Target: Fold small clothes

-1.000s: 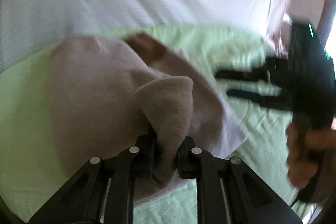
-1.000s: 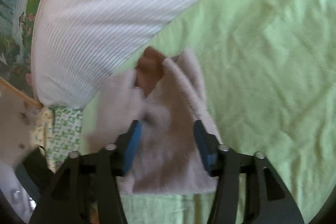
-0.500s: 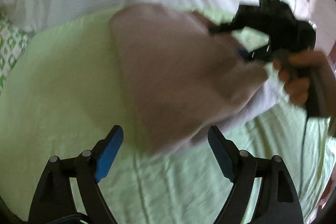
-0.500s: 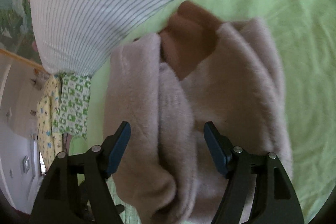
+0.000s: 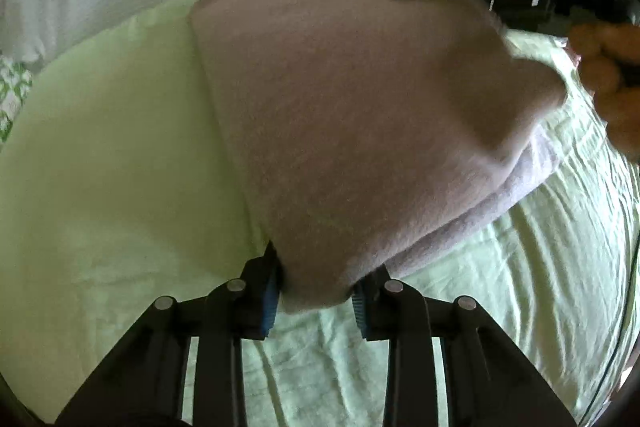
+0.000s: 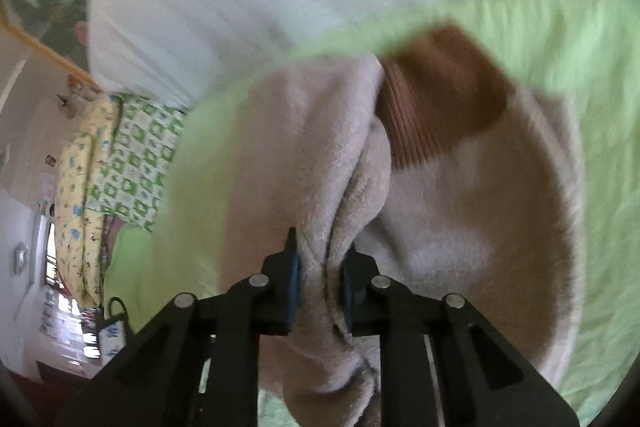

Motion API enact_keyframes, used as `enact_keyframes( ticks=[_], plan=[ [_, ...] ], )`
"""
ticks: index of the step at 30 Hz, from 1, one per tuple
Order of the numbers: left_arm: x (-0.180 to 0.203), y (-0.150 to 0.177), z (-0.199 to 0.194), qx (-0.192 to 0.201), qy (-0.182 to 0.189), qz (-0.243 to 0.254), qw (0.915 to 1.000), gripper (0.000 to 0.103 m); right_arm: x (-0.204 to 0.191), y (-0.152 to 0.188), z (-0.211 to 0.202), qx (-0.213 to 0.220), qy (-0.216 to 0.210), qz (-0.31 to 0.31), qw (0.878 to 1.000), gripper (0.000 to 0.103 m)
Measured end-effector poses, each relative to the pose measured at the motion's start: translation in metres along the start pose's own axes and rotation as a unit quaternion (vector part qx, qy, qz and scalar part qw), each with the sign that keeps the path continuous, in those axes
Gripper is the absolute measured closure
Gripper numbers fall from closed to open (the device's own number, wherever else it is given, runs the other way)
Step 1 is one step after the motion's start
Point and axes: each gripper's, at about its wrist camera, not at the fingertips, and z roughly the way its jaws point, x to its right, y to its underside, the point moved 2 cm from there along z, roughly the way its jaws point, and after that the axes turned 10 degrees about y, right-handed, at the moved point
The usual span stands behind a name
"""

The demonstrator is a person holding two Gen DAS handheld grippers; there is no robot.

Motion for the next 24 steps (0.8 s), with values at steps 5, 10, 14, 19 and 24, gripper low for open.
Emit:
enact_keyframes(
  ticks=[5,10,14,19,24],
  plan=[
    [0.018,-0.009,-0.003,0.01,0.011,0.021,0.9997,0.076,0.005,-0.015,-0.078,0.092,0.005,0.01,0.996,0.086],
    [0.022,-0.013,0.015,-0.01,0.023,0.008,0.9997,0.086,0.067,0.004,-0.06,0.052,0.082,0.052,0.994,0.086],
    [0.004,-0.015,0.021,-0.021,0.055,-0.061,0.9964,0.086,0.084,0.022,-0.03,0.032,0.085,0.065,0.994,0.086],
    [-0.014,-0.014,0.024,-0.025,0.09,-0.133,0.9867,0.086,0.07,0.028,-0.018,0.041,0.116,0.043,0.991,0.085],
    [-0.003,-0.006,0.016,-0.029,0.075,-0.123,0.9892,0.086,0.07,0.026,-0.009,0.04,0.137,0.04,0.989,0.084]
  ],
)
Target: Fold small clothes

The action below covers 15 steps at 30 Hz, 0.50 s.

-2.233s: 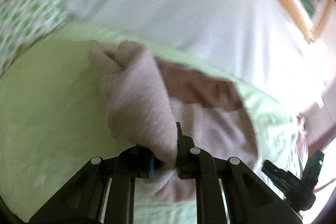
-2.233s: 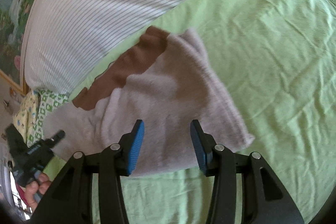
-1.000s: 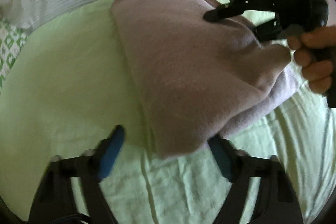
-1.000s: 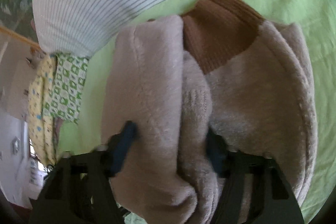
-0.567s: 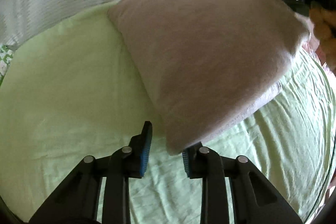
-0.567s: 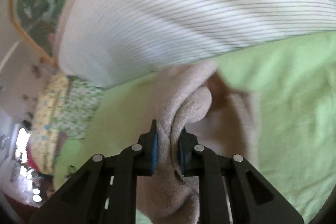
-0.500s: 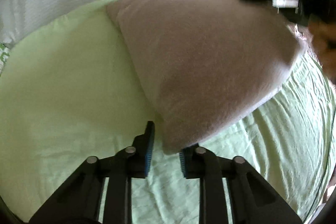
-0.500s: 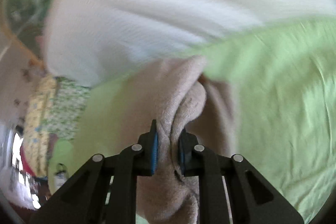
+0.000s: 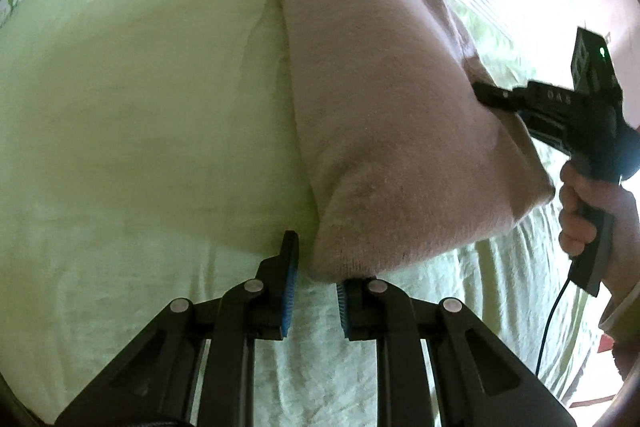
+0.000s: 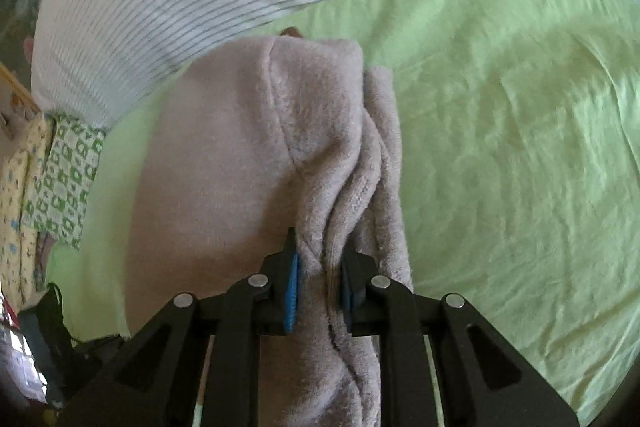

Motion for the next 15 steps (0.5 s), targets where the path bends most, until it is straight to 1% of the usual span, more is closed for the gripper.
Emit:
enact_keyframes(
  ticks=[3,4,5,6,9,12,15],
  plan=[
    [0.006,0.001,0.003,-0.008,-0.01,0.015,0.9998,0.086,0.008,-0.002,-0.002,-0.005,-0.008,0.02,1.0,0.082],
    [0.006,0.003,0.0,-0.008,-0.012,0.019,0.9997,0.086,0.011,-0.002,-0.004,-0.007,-0.014,0.031,0.999,0.079],
    [0.007,0.003,-0.002,-0.008,-0.015,0.022,0.9996,0.084,0.015,-0.001,-0.007,-0.009,-0.02,0.044,0.999,0.073],
    [0.007,0.004,-0.004,-0.011,-0.018,0.023,0.9995,0.082,0.02,-0.001,-0.014,-0.007,-0.023,0.065,0.998,0.071],
    [0.007,0.01,-0.014,-0.012,-0.015,0.024,0.9995,0.08,0.034,0.007,-0.038,0.016,-0.031,0.096,0.995,0.066],
    [0.005,0.017,-0.031,-0.004,-0.009,0.028,0.9996,0.078,0.035,0.018,-0.057,0.025,-0.039,0.1,0.994,0.062],
    [0.01,0.016,-0.056,0.022,0.003,0.032,0.9992,0.078,0.025,0.032,-0.074,0.042,-0.034,0.082,0.995,0.062]
  ],
)
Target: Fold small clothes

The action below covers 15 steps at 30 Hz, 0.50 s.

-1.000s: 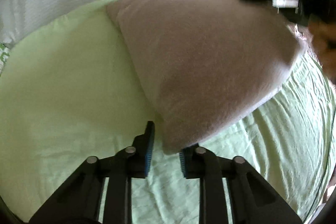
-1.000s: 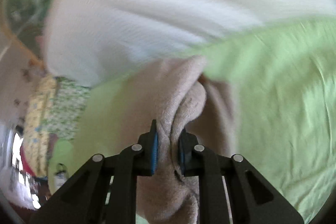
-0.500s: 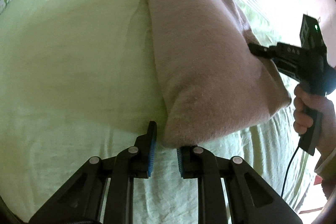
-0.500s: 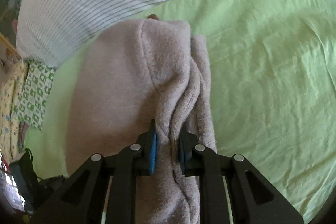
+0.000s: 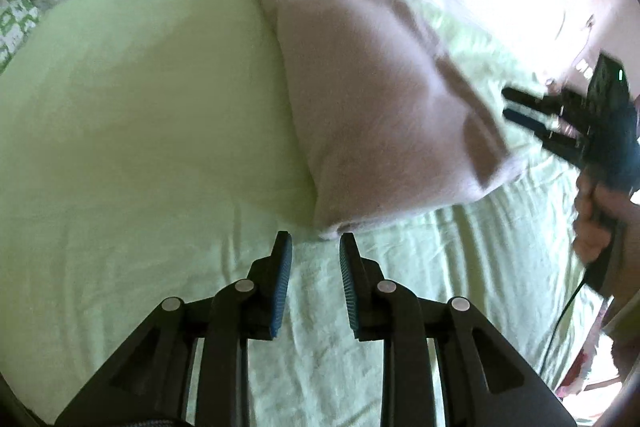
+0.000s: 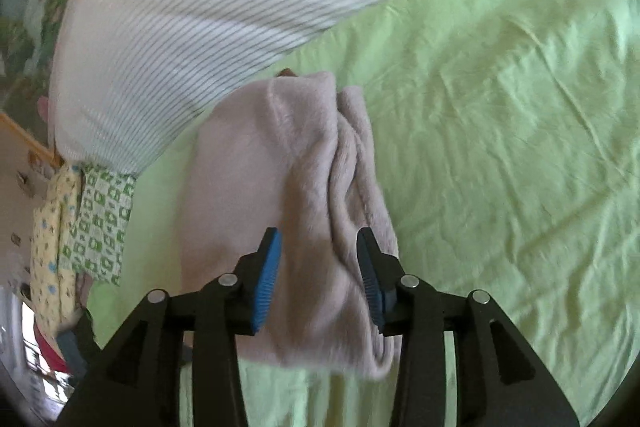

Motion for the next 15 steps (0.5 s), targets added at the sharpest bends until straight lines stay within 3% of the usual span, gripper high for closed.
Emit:
enact_keyframes(
  ticks=[4,8,11,15],
  plan=[
    [0.012,-0.019,-0.014,0.029,0.029,0.004,0.9991,0.078,-0.017,0.012,-0.005,0.009,-0.024,-0.018,1.0,0.062],
    [0.022,-0.044,-0.006,0.04,0.034,0.012,0.9985,0.078,-0.033,0.018,0.01,-0.003,-0.013,-0.042,0.999,0.062],
    [0.024,-0.054,0.013,0.023,0.007,0.014,0.9996,0.079,-0.033,0.021,0.018,-0.014,-0.001,-0.052,0.999,0.062],
    [0.011,-0.053,0.039,-0.006,-0.004,-0.01,0.9999,0.076,-0.028,0.024,0.029,-0.03,0.048,-0.081,0.995,0.065]
  ],
)
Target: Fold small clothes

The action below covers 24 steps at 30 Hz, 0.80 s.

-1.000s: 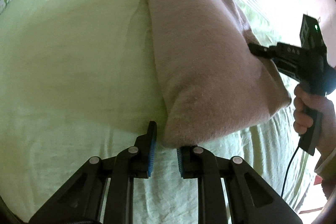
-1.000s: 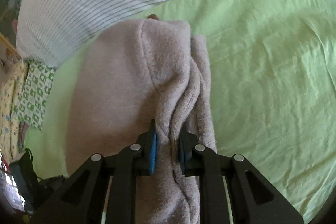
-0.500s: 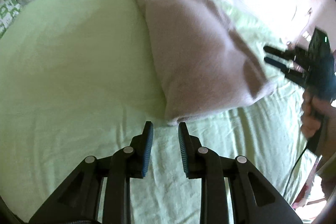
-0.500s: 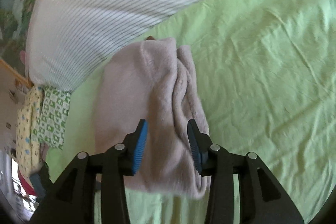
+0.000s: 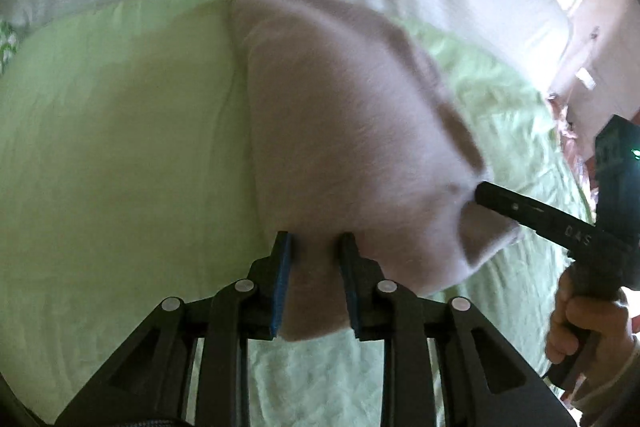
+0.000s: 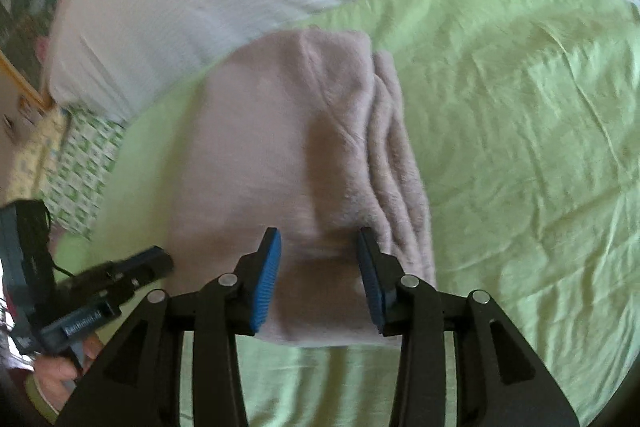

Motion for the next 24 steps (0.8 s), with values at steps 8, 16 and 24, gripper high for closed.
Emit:
enact_keyframes(
  ticks=[8,16,24],
  plan=[
    [-0.011,0.016,0.025,-0.03,-0.007,-0.005,0.9995,0.065,0.016,0.004,0.022,-0.026,0.039,-0.008,0.999,0.079],
    [-0.023,-0.017,-0.017,0.028,-0.001,-0.029,0.9992,0.032,0.023,-0.024,-0.013,0.031,-0.001,0.043,0.999,0.059],
    [-0.028,-0.08,0.009,0.028,-0.023,-0.037,0.9986,0.026,0.011,-0.064,0.005,0.052,0.013,0.05,0.997,0.042]
  ],
)
